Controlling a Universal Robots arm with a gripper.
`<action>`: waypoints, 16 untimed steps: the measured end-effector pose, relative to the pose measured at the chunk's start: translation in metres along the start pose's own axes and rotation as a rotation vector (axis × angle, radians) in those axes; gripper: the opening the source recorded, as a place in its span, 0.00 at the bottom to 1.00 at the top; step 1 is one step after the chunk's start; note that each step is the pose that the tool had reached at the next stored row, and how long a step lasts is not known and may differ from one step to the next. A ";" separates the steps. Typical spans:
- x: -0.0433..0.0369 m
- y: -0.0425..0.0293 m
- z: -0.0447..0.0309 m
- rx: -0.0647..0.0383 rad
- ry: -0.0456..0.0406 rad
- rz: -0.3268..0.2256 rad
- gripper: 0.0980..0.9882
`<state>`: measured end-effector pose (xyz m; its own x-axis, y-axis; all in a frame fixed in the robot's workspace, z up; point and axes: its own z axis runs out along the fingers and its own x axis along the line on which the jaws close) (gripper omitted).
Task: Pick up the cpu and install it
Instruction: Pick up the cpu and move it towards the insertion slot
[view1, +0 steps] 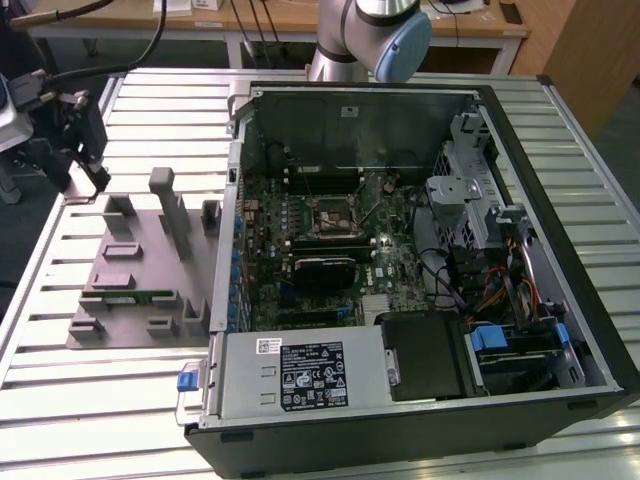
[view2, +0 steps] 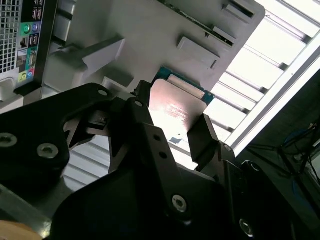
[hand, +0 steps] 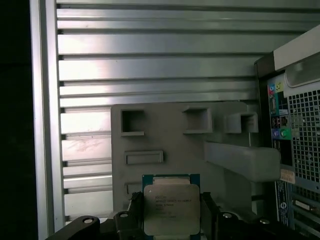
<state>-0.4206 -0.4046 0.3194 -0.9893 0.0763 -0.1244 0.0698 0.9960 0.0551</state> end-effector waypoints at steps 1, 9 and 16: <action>-0.0003 0.0001 -0.0023 0.000 -0.0027 0.000 0.50; -0.0026 0.0013 -0.0209 -0.002 -0.0237 -0.001 0.50; -0.0047 0.0023 -0.0373 -0.003 -0.0410 -0.002 0.50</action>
<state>-0.4206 -0.4044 0.3571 -0.9833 0.0763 -0.1650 0.0675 0.9960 0.0580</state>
